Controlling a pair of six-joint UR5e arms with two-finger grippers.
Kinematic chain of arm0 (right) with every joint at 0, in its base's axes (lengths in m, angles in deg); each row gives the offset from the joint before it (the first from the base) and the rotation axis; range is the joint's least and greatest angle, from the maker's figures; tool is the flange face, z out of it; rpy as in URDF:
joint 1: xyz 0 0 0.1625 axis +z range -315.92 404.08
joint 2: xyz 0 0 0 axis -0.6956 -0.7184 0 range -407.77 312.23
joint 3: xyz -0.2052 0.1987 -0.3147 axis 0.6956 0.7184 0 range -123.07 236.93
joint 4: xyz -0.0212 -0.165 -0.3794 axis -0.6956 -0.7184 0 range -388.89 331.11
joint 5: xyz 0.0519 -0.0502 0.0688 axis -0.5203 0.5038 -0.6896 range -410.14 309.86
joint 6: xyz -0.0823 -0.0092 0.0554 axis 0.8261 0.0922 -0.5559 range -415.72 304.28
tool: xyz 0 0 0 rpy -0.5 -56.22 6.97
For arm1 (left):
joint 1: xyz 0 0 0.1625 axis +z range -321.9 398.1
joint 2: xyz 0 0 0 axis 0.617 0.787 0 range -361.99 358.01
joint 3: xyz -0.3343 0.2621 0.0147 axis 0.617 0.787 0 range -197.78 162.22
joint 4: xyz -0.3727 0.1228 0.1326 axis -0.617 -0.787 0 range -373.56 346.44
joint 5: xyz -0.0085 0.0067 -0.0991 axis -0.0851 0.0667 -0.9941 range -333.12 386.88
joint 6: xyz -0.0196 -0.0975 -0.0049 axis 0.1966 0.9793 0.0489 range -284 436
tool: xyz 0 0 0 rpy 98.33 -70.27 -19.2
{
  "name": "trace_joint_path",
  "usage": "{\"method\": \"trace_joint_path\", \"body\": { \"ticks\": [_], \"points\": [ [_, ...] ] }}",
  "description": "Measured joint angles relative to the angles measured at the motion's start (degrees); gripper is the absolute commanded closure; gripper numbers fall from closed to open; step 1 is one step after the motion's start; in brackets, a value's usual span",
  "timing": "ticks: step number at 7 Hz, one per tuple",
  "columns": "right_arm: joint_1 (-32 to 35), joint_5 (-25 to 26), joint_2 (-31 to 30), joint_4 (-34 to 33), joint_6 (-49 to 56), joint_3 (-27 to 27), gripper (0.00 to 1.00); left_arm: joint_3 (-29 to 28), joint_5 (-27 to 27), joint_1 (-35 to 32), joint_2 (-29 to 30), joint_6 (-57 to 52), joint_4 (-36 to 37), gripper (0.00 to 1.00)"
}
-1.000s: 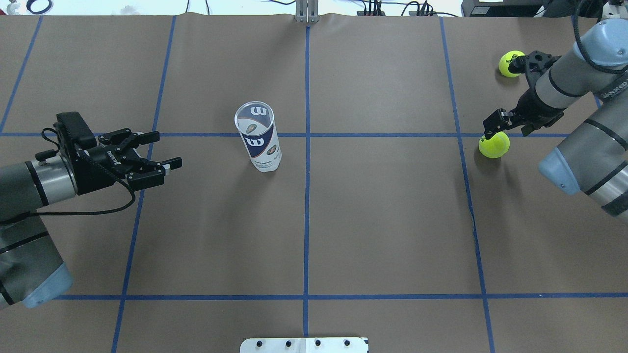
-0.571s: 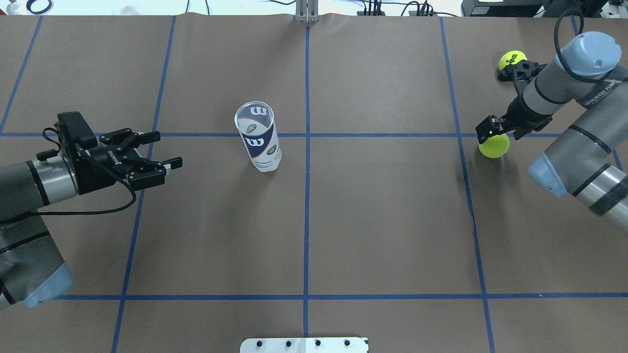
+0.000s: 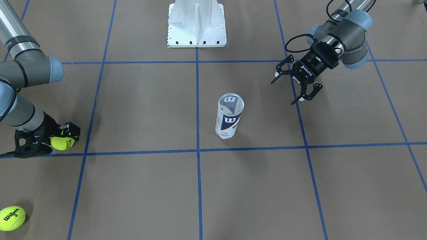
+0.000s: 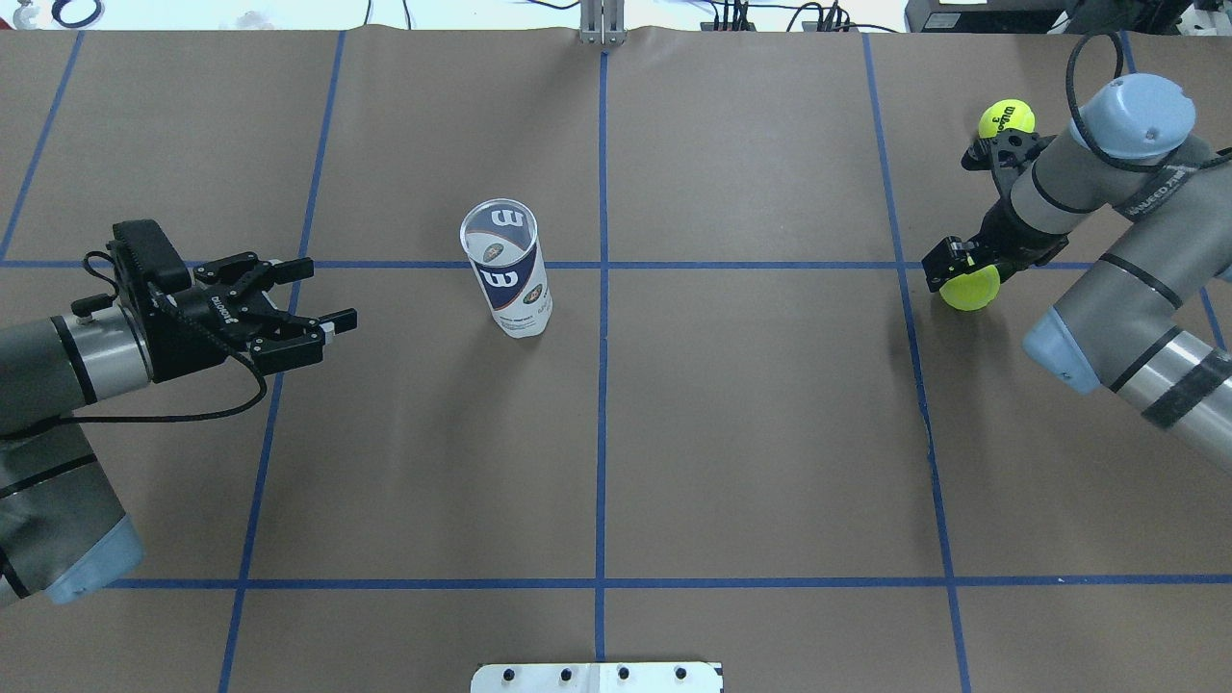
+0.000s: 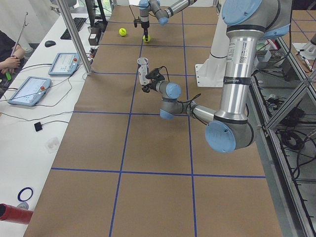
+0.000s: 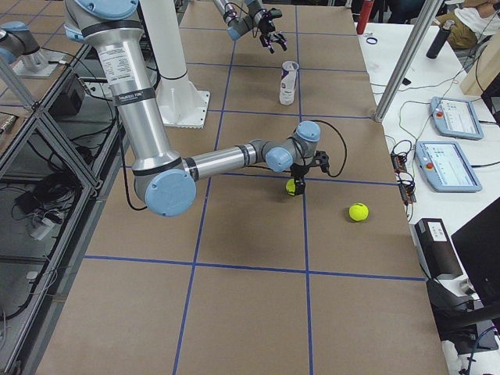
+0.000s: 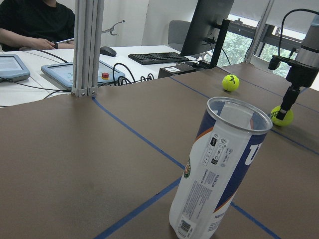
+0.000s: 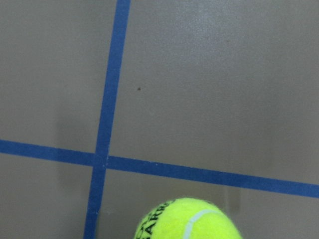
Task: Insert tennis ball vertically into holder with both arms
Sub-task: 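Grasp the nearer yellow tennis ball with the right gripper and lift it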
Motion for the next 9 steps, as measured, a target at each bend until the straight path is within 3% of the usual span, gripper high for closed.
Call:
{"method": "trace_joint_path", "body": {
  "ticks": [5,9],
  "points": [
    [3.16,-1.95,2.62,-0.61,-0.07,-3.37,1.0,-0.48,0.0,0.01,1.03,0.07,0.06,0.01],
    [3.99,-2.82,6.94,-0.34,-7.6,-5.97,1.0,-8.14,0.46,2.17,8.71,0.11,0.99,0.02]
  ]
}}
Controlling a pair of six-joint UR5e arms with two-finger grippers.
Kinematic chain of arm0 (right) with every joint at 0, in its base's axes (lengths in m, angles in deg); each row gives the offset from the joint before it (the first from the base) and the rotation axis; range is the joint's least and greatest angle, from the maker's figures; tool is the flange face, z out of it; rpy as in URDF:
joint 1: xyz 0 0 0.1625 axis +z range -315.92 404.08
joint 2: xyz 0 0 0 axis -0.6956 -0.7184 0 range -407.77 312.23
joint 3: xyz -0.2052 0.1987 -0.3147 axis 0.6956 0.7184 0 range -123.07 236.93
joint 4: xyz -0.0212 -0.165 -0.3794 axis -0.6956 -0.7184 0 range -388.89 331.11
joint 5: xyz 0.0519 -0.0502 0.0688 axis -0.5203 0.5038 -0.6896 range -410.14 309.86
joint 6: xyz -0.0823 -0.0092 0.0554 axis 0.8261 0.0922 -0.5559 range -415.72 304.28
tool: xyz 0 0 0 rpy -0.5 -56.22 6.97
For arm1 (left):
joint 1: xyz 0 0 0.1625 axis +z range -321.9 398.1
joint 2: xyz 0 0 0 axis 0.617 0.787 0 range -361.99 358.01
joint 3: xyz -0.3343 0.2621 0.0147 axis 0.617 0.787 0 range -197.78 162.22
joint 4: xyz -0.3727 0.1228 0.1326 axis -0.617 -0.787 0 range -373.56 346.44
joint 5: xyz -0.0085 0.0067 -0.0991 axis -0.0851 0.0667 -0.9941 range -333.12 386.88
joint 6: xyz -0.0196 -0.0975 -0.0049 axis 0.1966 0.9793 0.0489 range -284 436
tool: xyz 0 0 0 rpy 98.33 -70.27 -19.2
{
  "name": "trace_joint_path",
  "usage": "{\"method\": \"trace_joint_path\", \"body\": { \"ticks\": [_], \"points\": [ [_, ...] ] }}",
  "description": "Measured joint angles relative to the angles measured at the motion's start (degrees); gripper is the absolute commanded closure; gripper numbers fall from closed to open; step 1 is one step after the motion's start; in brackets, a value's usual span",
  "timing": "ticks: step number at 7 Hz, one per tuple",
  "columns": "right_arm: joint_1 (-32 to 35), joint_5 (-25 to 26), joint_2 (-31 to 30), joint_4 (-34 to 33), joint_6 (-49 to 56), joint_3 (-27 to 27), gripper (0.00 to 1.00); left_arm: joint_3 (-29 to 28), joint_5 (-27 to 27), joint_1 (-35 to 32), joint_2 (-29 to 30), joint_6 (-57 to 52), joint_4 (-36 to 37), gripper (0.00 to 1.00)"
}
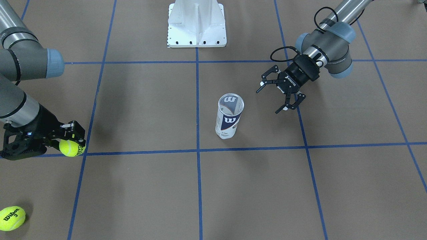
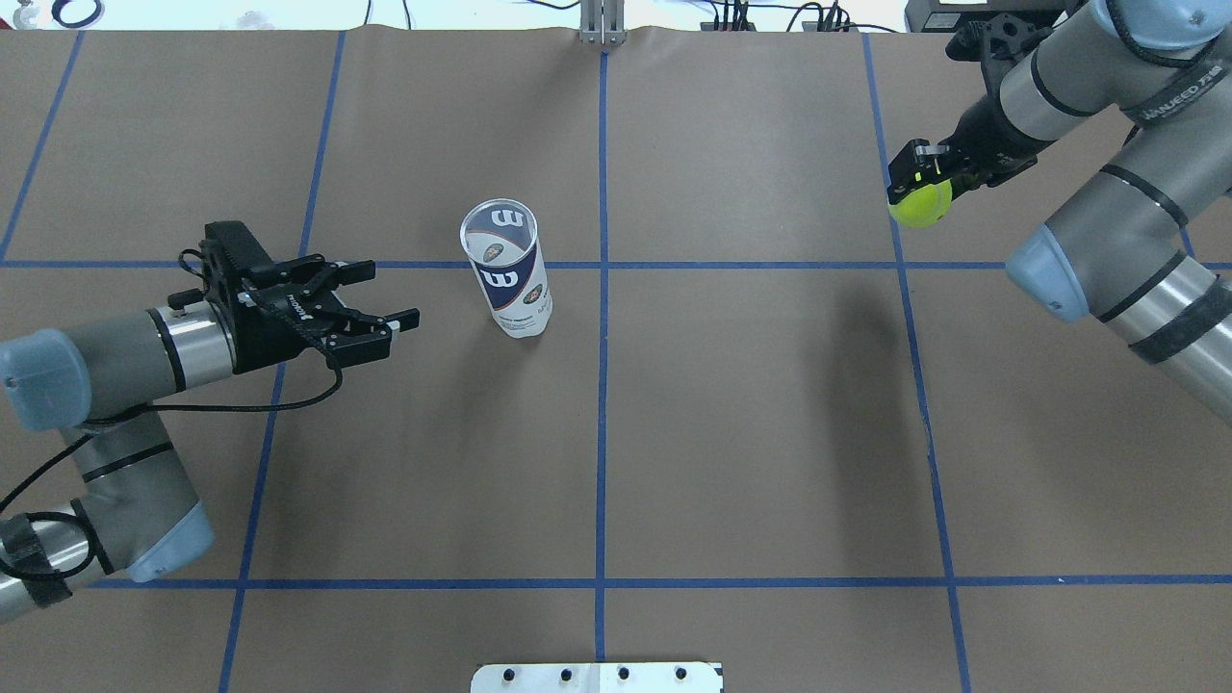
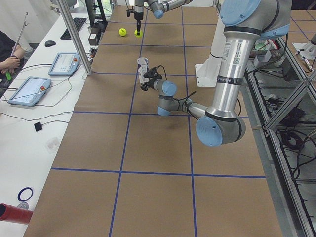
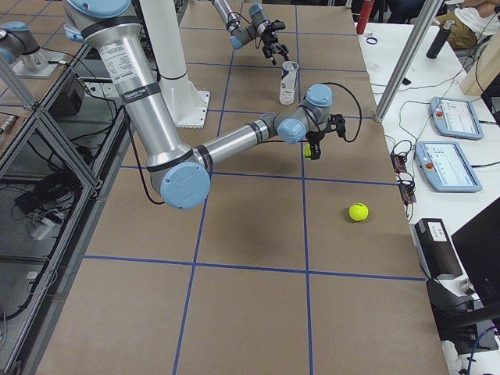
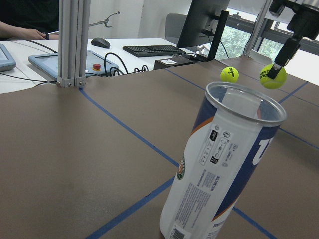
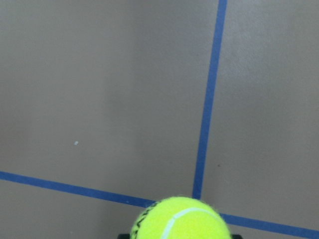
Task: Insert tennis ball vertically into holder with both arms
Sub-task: 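Grasp the nearer yellow tennis ball with the right gripper and lift it, then grip the upright can with the left gripper while the right gripper holds the ball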
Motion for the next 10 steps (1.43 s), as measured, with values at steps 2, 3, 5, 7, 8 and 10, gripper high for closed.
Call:
{"method": "trace_joint_path", "body": {
  "ticks": [2,3,5,7,8,10],
  "points": [
    [-0.3,-0.03,0.97,0.12,-3.72,-1.16,1.0,-2.27,0.82,1.58,2.6,-0.34,1.38,0.03],
    [-0.36,-0.04,1.24,0.15,-4.36,-1.44,1.0,-2.55,1.67,2.54,3.24,-0.65,2.45,0.03],
    [-0.62,-0.04,2.05,0.08,-6.04,-2.21,1.0,-2.8,4.8,5.21,3.73,-1.54,3.55,0.02],
    [-1.0,-0.02,2.73,0.0,-7.4,-2.93,1.0,-3.45,6.85,6.54,5.53,-3.94,6.41,0.02],
    [-1.26,0.02,2.99,-0.02,-7.99,-3.28,1.0,-3.72,7.9,6.7,6.13,-4.43,7.23,0.02],
    [-1.76,0.1,3.63,0.02,-9.34,-3.58,1.0,-4.64,8.6,6.78,6.96,-4.66,7.74,0.02]
  ]
}}
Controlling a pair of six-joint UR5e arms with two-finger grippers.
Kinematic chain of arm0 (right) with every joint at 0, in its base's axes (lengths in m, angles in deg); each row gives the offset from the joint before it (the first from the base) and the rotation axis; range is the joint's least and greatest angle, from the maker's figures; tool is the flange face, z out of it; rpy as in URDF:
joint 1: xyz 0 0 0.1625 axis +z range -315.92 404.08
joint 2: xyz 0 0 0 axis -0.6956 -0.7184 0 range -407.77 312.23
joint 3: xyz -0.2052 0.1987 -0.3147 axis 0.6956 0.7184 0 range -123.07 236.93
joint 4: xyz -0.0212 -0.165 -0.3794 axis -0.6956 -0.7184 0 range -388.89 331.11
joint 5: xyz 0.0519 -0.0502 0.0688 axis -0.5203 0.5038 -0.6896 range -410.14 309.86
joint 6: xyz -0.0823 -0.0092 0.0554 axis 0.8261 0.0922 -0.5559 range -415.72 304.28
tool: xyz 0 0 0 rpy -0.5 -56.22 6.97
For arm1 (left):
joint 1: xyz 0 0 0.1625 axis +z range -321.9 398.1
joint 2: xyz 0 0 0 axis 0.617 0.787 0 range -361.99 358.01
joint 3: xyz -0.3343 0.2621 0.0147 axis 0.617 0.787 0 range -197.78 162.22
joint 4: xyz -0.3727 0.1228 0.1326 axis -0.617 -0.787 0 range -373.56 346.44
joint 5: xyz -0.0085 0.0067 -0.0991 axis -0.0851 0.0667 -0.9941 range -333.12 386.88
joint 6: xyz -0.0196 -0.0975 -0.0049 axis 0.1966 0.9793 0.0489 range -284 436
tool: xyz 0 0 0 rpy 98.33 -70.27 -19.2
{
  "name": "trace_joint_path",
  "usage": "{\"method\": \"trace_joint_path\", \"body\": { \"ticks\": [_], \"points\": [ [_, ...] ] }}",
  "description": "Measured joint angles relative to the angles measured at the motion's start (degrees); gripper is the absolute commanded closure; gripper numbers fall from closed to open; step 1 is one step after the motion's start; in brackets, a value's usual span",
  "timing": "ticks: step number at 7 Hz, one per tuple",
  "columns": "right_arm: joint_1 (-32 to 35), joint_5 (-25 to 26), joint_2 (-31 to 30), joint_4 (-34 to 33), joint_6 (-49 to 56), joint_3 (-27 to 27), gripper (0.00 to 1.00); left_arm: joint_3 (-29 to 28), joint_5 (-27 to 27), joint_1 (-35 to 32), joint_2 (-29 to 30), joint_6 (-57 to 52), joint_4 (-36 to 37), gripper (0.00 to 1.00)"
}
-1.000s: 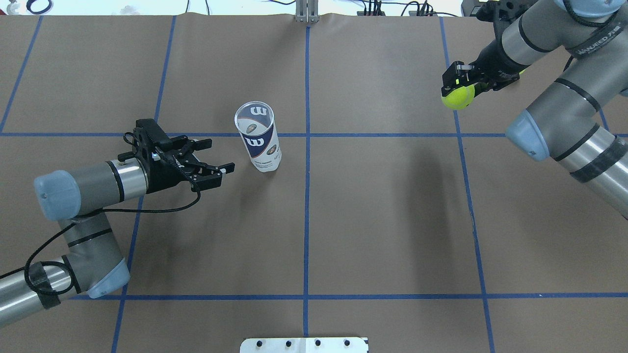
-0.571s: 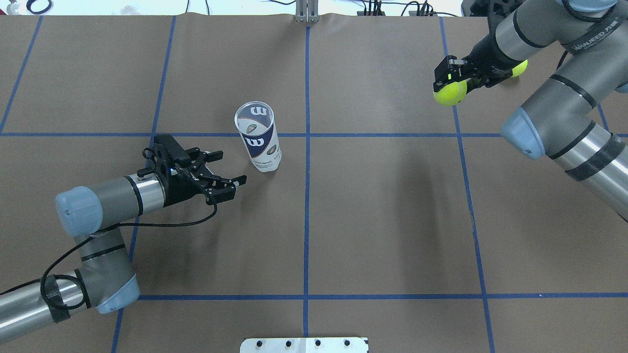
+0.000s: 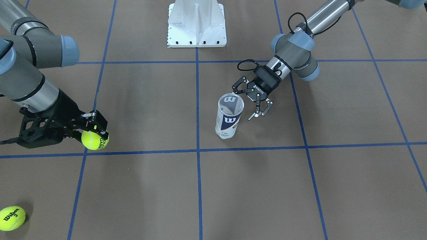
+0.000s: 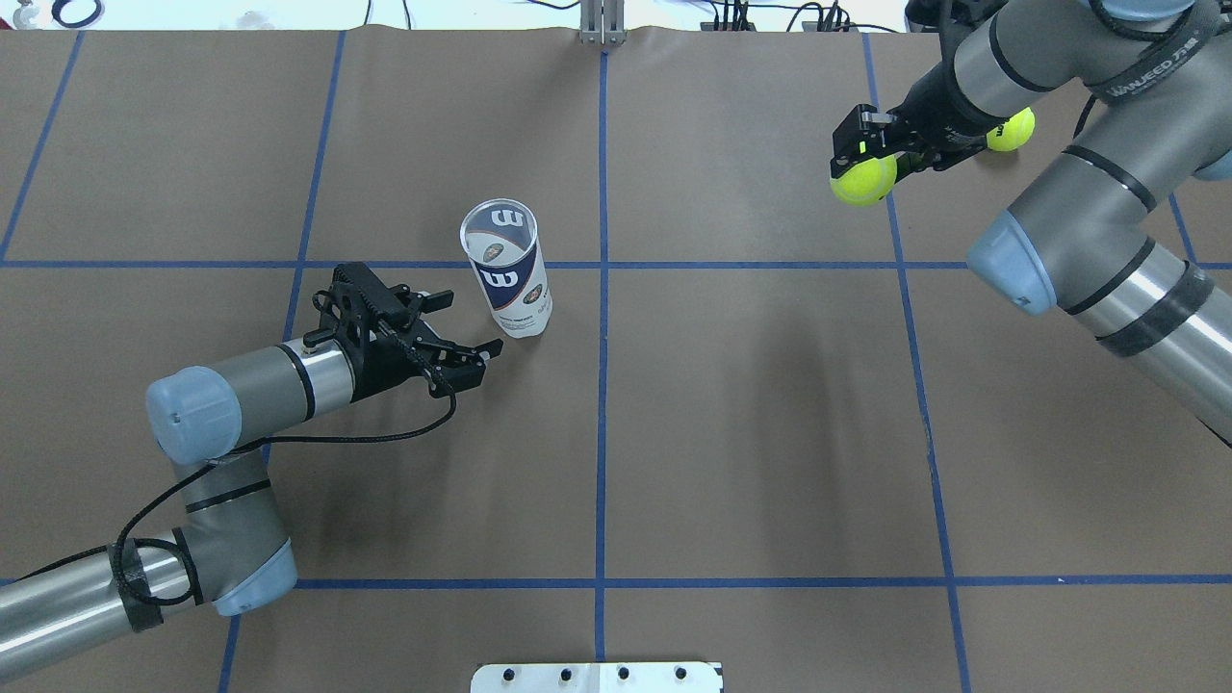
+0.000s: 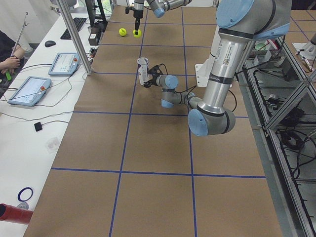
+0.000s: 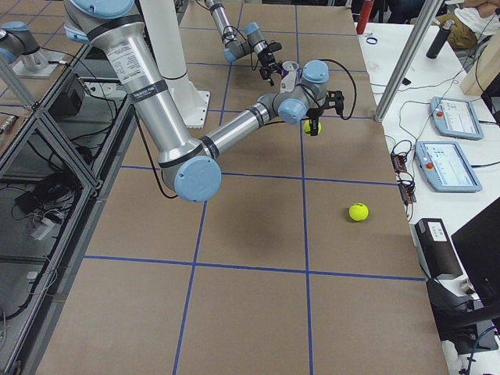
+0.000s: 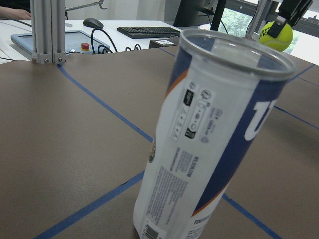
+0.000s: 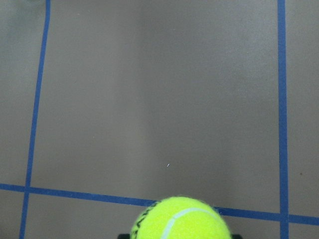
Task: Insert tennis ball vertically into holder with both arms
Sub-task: 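Grip the upright can with the left gripper while the right gripper holds the ball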
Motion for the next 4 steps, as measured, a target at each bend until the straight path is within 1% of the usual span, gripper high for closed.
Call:
{"method": "trace_joint_path", "body": {
  "ticks": [2,4],
  "points": [
    [-0.15,-0.01,0.49,0.06,-0.34,-0.04,1.0,-1.85,0.1,0.01,2.48,-0.03,0.3,0.02],
    [-0.25,0.03,0.69,0.09,-0.39,0.03,1.0,-2.64,0.16,-0.2,3.64,-0.05,0.47,0.02]
  ]
}}
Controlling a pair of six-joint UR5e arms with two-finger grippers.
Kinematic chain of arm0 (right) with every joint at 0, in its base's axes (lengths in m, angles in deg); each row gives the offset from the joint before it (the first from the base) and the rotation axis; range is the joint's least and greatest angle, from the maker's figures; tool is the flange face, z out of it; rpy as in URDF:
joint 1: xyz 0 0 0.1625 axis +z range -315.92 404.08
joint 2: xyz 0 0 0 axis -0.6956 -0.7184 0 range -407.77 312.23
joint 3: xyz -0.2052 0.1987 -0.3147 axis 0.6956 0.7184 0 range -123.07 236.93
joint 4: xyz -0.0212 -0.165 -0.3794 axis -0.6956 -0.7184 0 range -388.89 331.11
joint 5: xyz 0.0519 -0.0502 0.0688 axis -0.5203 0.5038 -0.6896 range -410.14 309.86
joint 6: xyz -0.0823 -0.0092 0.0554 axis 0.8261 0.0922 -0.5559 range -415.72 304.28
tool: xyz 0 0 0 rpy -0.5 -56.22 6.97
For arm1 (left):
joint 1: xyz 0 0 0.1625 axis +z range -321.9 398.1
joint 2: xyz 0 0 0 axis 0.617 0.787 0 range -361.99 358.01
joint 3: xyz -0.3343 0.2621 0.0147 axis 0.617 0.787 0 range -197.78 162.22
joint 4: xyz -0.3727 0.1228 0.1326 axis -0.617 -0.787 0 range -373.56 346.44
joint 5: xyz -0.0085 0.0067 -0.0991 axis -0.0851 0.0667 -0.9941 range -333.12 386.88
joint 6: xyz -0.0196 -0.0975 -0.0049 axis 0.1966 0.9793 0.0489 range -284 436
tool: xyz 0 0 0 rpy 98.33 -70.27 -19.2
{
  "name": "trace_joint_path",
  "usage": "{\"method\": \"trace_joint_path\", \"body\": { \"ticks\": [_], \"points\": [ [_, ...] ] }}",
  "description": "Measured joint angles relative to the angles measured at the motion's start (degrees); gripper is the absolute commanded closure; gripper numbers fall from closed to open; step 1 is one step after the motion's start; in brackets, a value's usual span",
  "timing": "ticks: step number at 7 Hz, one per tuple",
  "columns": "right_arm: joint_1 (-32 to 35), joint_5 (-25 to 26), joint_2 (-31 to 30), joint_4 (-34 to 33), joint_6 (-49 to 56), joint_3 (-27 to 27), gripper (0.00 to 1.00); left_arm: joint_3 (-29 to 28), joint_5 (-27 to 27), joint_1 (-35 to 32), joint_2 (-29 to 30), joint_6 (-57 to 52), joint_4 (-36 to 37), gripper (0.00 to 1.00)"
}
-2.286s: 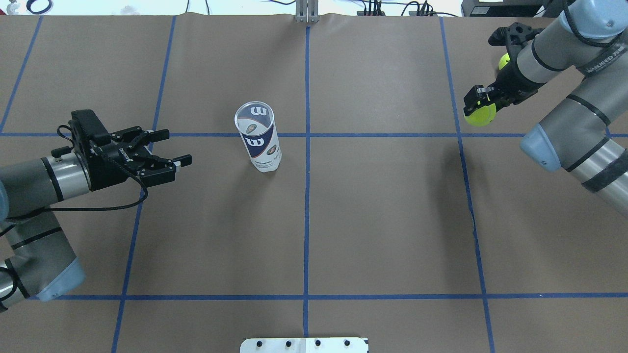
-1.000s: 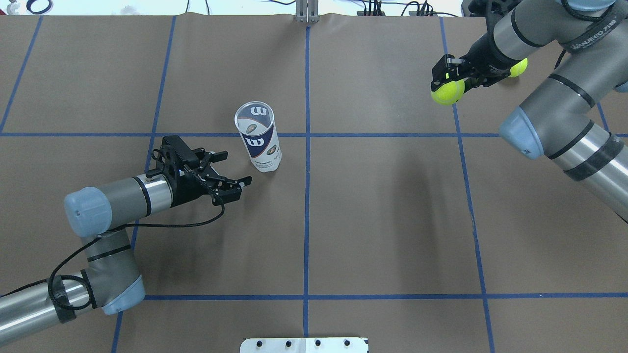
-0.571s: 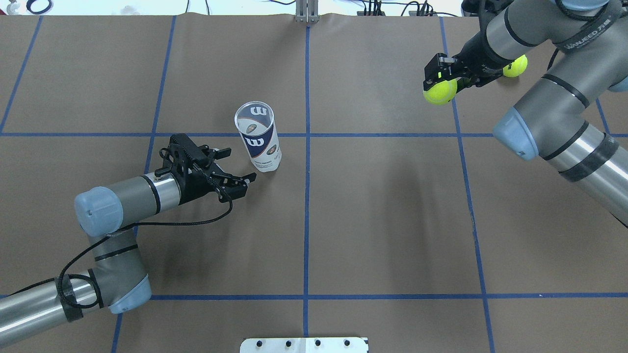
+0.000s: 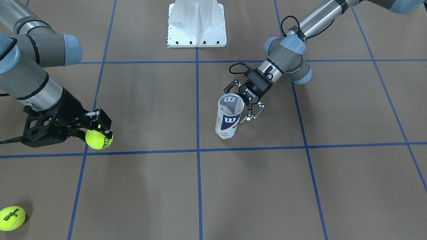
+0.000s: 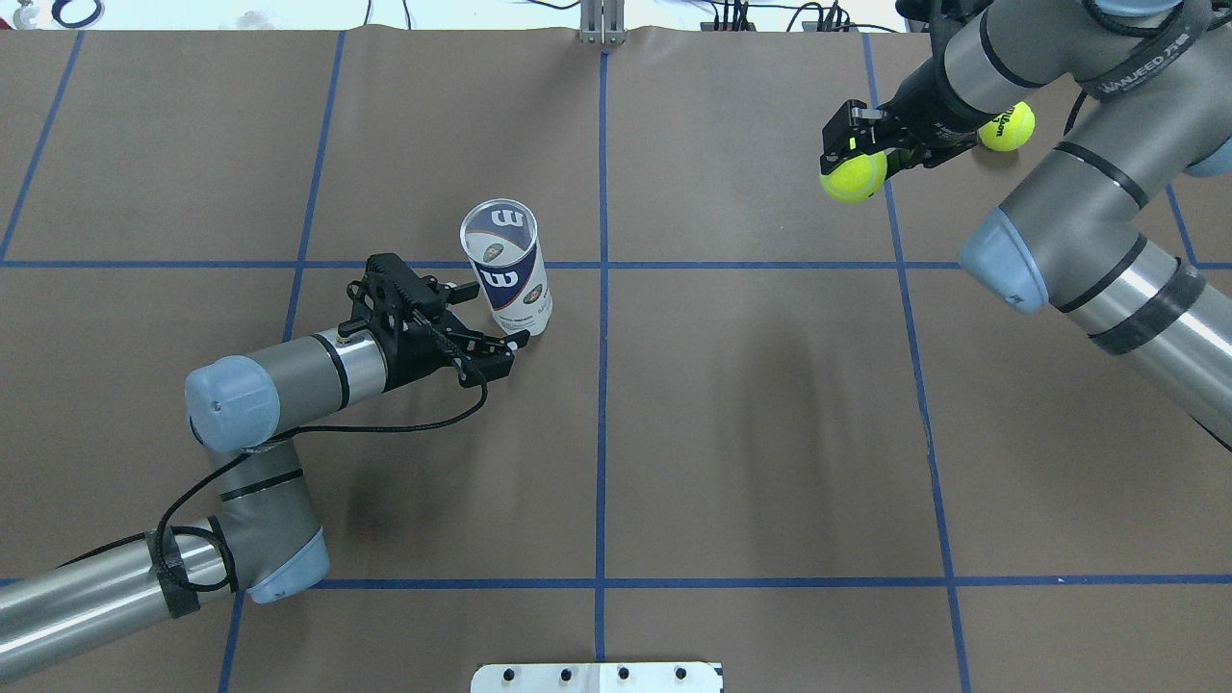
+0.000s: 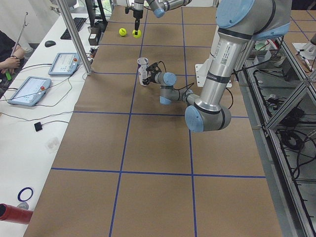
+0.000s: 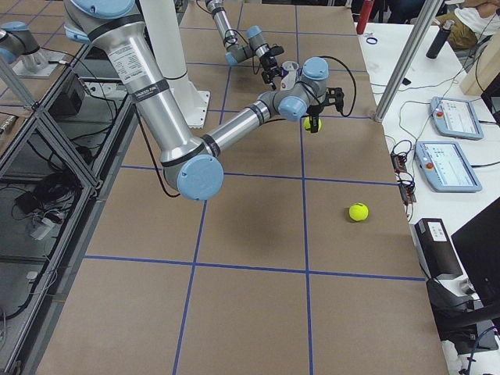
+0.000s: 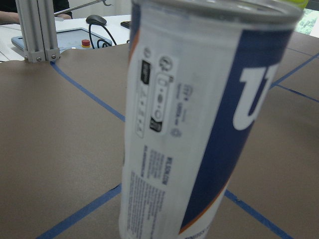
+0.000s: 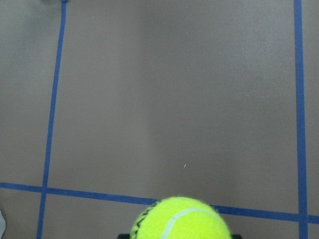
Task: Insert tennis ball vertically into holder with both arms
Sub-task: 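Grip the upright can with the left gripper while the right gripper holds the ball, then carry the yellow ball with the right gripper over the can's open top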
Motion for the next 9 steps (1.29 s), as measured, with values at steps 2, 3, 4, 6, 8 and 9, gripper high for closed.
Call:
{"method": "trace_joint_path", "body": {
  "ticks": [2,3,4,6,8,9],
  "points": [
    [-0.06,0.05,0.04,0.0,0.0,0.14,1.0,-0.17,0.05,-0.59,0.34,-1.28,1.02,0.02],
    [-0.07,0.05,0.04,0.01,0.01,0.19,1.0,-0.19,0.23,-0.66,0.76,-1.69,1.41,0.02],
    [-0.07,0.07,0.04,0.0,0.05,0.27,1.0,-0.2,0.31,-0.66,1.38,-1.84,1.64,0.02],
    [-0.07,0.15,0.07,0.06,0.06,0.34,1.0,-0.32,0.41,-0.75,1.98,-1.98,1.76,0.02],
    [-0.07,0.12,0.17,0.09,0.01,0.31,1.0,-0.5,1.13,-1.12,2.32,-2.07,2.15,0.02],
    [-0.07,0.09,0.34,0.09,-0.06,0.17,1.0,-0.56,1.56,-1.22,2.62,-2.08,2.92,0.02]
  ]
}}
